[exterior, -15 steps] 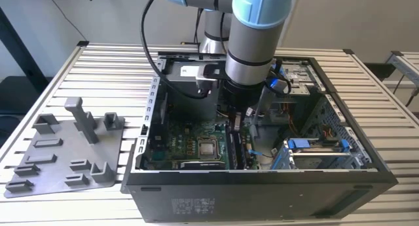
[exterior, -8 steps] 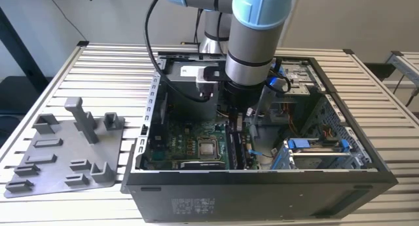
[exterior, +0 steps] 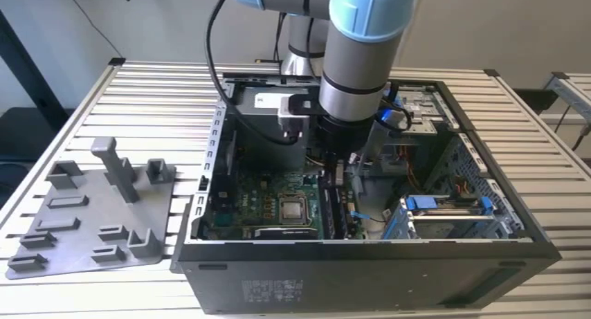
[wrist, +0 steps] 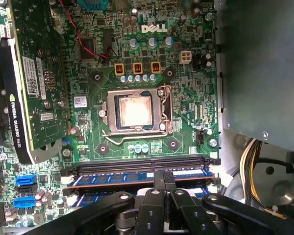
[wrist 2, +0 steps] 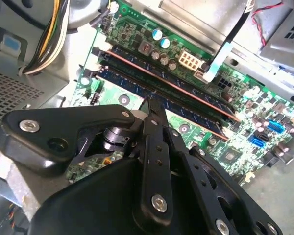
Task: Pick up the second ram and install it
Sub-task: 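Press down the second ram until it locks into place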
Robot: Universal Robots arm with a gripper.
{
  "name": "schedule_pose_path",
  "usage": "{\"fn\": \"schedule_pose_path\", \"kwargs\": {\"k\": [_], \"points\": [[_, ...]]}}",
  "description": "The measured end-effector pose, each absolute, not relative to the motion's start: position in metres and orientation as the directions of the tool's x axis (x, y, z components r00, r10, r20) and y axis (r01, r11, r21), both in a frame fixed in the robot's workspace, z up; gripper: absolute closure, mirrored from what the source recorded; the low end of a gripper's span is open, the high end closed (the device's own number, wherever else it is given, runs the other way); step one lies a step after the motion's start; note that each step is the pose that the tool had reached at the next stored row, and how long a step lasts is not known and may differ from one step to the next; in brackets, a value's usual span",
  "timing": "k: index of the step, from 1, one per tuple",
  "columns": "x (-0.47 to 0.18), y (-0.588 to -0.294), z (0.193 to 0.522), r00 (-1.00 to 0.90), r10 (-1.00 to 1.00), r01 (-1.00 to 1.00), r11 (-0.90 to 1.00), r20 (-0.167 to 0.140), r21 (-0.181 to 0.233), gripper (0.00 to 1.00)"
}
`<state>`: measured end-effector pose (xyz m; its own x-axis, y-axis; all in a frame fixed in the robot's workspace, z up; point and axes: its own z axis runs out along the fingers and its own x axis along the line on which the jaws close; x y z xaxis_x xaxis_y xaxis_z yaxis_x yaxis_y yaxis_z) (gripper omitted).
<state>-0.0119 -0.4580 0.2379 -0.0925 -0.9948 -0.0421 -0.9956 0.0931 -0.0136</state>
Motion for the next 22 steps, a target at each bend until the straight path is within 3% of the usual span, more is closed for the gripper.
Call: {"fn": "schedule_pose_path", "kwargs": {"k": [9,22], "points": [[-0.01,-0.475,0.238,-0.092,-0.995,-0.996,0.093,-0.042,-0.013,0.89],[-0.01,-0.475,0.226,-0.093,-0.995,-0.996,0.093,-0.042,-0.013,0.89]]}}
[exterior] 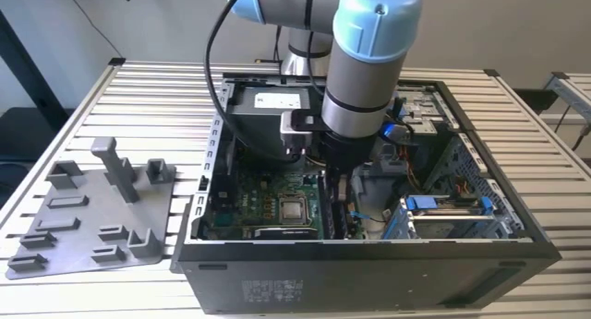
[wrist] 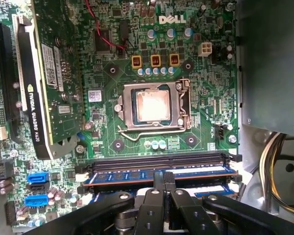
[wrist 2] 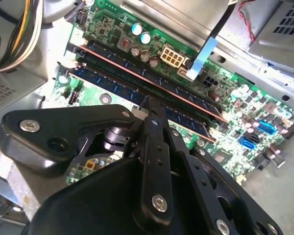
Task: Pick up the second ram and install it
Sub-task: 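Press down the second ram until it locks into place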
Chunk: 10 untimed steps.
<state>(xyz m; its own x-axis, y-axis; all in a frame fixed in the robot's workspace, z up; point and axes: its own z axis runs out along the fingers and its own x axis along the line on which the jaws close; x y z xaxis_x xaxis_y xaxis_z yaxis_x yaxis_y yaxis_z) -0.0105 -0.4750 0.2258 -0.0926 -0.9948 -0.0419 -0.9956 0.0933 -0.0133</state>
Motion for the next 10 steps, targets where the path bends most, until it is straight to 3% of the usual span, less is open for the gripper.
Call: {"fn": "schedule_pose_path", "kwargs": {"k": [6,10], "points": [[-0.011,-0.475,0.217,-0.093,-0.995,-0.996,0.093,-0.04,-0.013,0.89],[-0.011,-0.475,0.229,-0.093,-0.995,-0.996,0.093,-0.043,-0.013,0.89]]}}
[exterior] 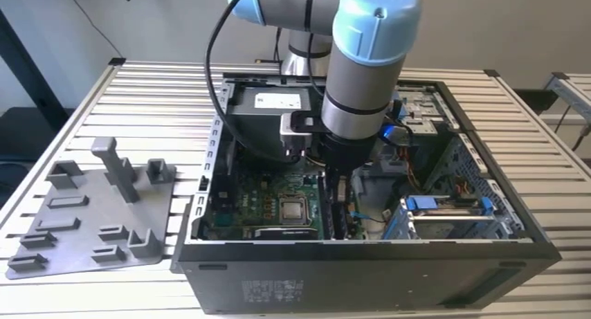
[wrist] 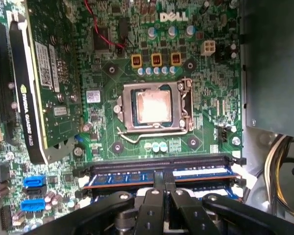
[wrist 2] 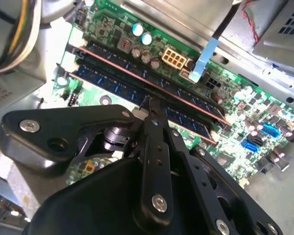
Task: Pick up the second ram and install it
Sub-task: 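Press down the second ram until it locks into place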
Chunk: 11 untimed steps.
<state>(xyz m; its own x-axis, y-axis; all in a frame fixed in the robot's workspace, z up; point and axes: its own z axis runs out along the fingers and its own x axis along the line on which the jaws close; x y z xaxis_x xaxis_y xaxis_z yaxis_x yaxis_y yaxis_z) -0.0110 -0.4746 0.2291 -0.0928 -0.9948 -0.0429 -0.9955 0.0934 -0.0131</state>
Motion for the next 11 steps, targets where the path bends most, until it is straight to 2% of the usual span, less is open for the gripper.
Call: {"fn": "schedule_pose_path", "kwargs": {"k": [6,11], "points": [[-0.011,-0.475,0.26,-0.093,-0.995,-0.996,0.093,-0.042,-0.013,0.89],[-0.011,-0.475,0.271,-0.093,-0.995,-0.996,0.093,-0.042,-0.013,0.89]]}}
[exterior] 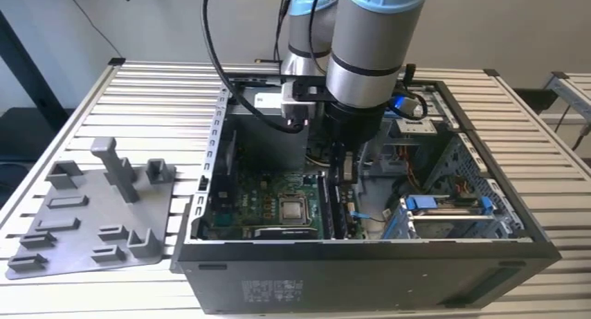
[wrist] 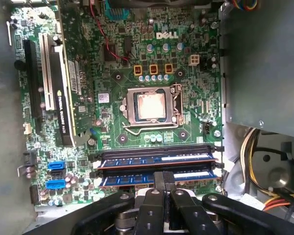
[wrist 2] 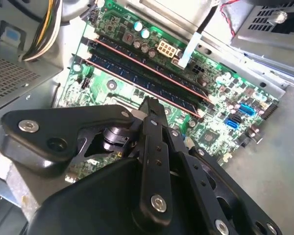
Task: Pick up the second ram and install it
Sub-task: 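Press down the second ram until it locks into place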
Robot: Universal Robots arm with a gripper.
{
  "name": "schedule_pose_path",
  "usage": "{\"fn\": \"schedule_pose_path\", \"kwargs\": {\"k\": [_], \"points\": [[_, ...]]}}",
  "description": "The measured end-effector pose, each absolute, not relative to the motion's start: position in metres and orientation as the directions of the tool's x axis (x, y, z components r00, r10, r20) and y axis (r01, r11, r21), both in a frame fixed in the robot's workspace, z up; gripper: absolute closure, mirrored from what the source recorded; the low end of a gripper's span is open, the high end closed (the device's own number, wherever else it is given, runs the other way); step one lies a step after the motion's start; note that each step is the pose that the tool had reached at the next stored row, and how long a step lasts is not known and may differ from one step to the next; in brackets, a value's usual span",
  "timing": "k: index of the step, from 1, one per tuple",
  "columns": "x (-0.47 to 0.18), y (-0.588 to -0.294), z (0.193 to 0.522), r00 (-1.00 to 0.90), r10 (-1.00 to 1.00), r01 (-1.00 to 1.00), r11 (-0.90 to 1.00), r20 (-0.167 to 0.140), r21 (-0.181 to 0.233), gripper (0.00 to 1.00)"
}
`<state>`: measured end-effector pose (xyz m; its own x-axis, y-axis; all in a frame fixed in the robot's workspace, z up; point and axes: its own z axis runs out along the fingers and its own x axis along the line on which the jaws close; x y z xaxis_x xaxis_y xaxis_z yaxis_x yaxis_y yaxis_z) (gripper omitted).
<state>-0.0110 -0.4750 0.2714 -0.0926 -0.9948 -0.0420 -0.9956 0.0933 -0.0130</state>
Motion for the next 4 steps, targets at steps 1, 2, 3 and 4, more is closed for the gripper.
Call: {"fn": "schedule_pose_path", "kwargs": {"k": [1,2,3,4], "points": [[-0.011,-0.4751,0.2714,-0.093,-0.995,-0.996,0.093,-0.042,-0.013,0.89],[-0.011,-0.4753,0.2714,-0.093,-0.995,-0.996,0.093,-0.042,-0.013,0.89],[-0.011,-0.4753,0.2714,-0.093,-0.995,-0.996,0.093,-0.042,-0.013,0.89],[-0.011,-0.4754,0.2714,-0.093,-0.995,-0.996,0.093,-0.042,-0.013,0.89]]}}
